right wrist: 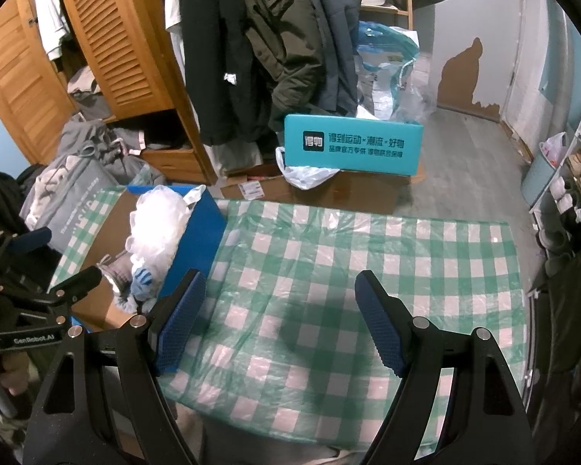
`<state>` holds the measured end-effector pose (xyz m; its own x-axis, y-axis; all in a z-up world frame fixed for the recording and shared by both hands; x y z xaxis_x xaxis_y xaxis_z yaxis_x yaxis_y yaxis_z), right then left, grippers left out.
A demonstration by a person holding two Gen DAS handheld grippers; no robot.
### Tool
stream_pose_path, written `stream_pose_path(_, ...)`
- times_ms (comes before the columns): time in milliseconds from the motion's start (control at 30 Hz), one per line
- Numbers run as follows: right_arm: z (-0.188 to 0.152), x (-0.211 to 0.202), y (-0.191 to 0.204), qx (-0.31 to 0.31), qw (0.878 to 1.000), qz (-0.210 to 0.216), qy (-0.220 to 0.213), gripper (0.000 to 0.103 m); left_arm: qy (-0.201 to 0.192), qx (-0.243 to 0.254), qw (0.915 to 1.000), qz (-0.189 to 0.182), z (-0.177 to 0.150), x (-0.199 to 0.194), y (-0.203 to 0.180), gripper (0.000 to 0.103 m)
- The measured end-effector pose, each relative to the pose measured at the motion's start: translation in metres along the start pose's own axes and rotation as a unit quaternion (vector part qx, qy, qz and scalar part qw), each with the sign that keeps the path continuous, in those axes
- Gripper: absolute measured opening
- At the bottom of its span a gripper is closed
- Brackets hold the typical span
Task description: Organize soft objects
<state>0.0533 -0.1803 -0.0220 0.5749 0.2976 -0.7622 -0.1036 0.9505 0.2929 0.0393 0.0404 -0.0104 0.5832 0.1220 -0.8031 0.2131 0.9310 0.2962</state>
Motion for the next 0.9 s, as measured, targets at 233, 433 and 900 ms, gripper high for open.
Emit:
stream_pose_path(233,-0.0009,-0.0005,0.0027,0.0,1.0,0.0,0.0,0.079,0.001,0.0,1.0,0.001,0.0002,0.0004,0.0004,0.102)
stream_pose_path(433,-0.0006,-0.0004,0.0031,0.0,1.0,0.0,0.001,0.079,0.003,-0.002,1.0,0.001,-0.0024,0.0007,0.0019,0.102)
stream_pose_path(900,0.0002,-0.0002,0.0031,0.001,1.0,0.001,0.001,0.079,-0.001,0.005,0.9999,0.009,-0.003,0.0015,0.0041,0.102)
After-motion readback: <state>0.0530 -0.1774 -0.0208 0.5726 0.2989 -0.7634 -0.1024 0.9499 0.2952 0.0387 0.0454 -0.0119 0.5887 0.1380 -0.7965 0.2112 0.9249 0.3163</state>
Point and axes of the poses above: each gripper's, at about its wrist camera, not at the fingertips, and x roughly the way its jaws point, y to its left, z to its top, the point moved 7 cm from there along x, roughly the way its jaws point, and after that the axes turned 12 degrees about x, right-handed, at the moved point
